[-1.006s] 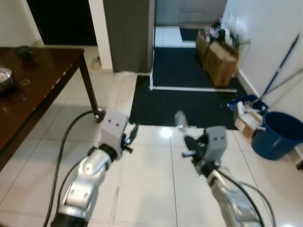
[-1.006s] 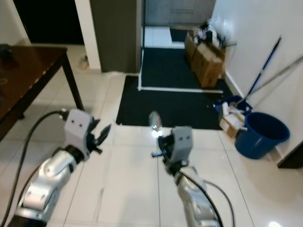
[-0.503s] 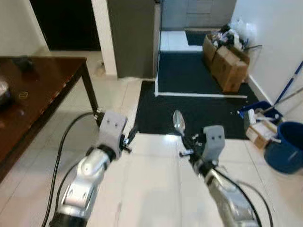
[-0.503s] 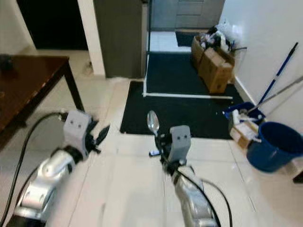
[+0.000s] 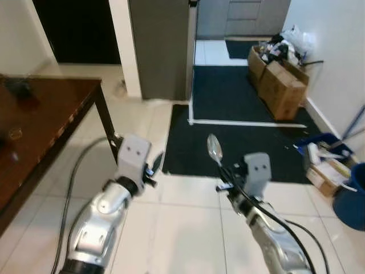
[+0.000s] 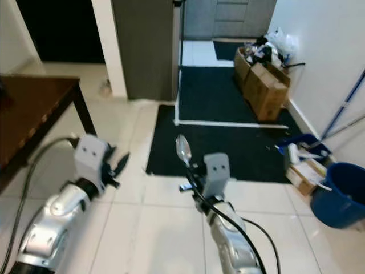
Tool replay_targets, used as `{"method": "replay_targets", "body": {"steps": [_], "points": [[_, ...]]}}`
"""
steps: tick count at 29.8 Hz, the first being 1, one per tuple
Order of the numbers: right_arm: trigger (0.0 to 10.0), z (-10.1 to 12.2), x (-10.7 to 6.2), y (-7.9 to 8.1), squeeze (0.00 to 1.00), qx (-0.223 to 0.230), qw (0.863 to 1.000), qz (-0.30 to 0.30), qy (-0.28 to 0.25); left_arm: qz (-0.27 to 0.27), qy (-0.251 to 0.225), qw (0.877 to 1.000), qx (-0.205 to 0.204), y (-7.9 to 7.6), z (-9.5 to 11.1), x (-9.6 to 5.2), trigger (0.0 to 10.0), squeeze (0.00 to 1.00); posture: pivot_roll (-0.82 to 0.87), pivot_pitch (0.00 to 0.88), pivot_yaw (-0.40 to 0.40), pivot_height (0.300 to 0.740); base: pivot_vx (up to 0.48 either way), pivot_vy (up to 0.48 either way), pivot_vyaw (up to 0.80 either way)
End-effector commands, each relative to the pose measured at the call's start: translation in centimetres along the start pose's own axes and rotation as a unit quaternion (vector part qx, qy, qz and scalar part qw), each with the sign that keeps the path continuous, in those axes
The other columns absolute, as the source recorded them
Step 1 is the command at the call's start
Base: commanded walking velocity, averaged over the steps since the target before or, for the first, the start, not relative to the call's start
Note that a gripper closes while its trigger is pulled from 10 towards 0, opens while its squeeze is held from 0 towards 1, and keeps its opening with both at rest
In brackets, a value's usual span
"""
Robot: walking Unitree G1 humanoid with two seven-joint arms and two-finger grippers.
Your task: Setting the table
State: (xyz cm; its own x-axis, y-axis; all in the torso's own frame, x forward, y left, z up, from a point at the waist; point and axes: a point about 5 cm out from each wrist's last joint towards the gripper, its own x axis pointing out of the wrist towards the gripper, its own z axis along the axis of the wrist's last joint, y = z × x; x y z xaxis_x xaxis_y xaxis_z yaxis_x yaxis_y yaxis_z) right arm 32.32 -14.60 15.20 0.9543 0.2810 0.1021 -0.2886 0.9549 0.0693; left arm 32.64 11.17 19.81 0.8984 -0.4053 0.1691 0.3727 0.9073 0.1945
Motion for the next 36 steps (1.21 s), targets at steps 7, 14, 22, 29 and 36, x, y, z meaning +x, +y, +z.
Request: {"method": "replay_targets", "body": {"steps": [7, 14, 22, 29, 36], "points": [[10.0, -0.18, -0.02, 0.54, 0.00, 0.004, 1.000, 0.004, 0.000, 0.008, 0.017, 1.000, 0.004, 0.61, -0.79, -0.55, 10.0, 0.00, 0.06, 0.097, 0.094, 0.740, 0.480, 0.000, 0.00], [10.0, -0.18, -0.03, 0.47, 0.00, 0.007, 1.000, 0.002, -0.001, 0.008, 0.017, 1.000, 0.004, 0.60, -0.81, -0.54, 10.0, 0.00, 0.06, 0.097, 0.094, 0.740, 0.480, 0.000, -0.21], [10.0, -0.19, -0.01, 0.45, 0.00, 0.007, 1.000, 0.001, 0.000, 0.008, 0.017, 1.000, 0.004, 0.62, -0.84, -0.56, 10.0, 0.00, 0.06, 0.097, 0.094, 0.740, 0.480, 0.000, -0.48], [10.0, -0.10, 0.03, 0.37, 0.00, 0.005, 1.000, 0.000, -0.001, 0.008, 0.017, 1.000, 0.003, 0.58, -0.79, -0.53, 10.0, 0.00, 0.06, 0.100, 0.093, 0.740, 0.480, 0.000, -0.40], [10.0, 0.04, 0.03, 0.34, 0.00, 0.004, 1.000, 0.002, -0.003, 0.008, 0.016, 1.000, 0.003, 0.56, -0.78, -0.52, 10.0, 0.00, 0.06, 0.101, 0.093, 0.740, 0.480, 0.000, 0.00]]}}
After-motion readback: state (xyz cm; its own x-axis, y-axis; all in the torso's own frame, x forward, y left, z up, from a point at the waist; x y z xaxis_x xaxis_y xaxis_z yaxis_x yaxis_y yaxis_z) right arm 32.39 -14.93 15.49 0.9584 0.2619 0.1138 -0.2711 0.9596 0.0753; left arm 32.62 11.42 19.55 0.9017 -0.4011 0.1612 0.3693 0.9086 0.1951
